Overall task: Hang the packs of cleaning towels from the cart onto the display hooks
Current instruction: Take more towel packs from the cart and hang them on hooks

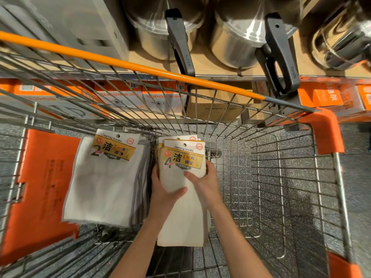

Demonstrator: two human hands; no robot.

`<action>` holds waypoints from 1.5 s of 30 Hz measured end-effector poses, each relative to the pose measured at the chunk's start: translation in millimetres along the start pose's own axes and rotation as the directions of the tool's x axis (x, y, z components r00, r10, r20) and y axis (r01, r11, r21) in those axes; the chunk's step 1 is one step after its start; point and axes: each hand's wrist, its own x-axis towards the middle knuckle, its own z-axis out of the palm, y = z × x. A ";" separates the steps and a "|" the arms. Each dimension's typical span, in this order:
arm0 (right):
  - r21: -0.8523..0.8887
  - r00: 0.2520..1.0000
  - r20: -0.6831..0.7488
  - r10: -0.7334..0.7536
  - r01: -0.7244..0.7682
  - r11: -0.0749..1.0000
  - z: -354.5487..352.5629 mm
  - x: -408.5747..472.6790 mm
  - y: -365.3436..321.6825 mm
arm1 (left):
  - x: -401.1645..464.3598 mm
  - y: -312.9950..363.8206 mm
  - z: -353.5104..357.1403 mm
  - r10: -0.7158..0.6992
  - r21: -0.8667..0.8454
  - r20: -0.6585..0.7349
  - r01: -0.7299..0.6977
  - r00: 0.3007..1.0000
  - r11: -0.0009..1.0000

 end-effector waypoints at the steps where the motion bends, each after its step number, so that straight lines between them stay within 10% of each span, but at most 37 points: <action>1: -0.001 1.000 -0.005 0.001 -0.001 1.000 0.8 -0.5 0.1 | 0.5 -0.2 -0.3 -0.006 -0.008 -0.001 0.006 1.000 1.000; 45: 0.133 0.994 0.045 -0.103 0.096 0.986 -28.3 -88.2 -89.0 | -63.0 92.9 -27.4 -0.076 -0.057 0.094 0.082 0.993 0.995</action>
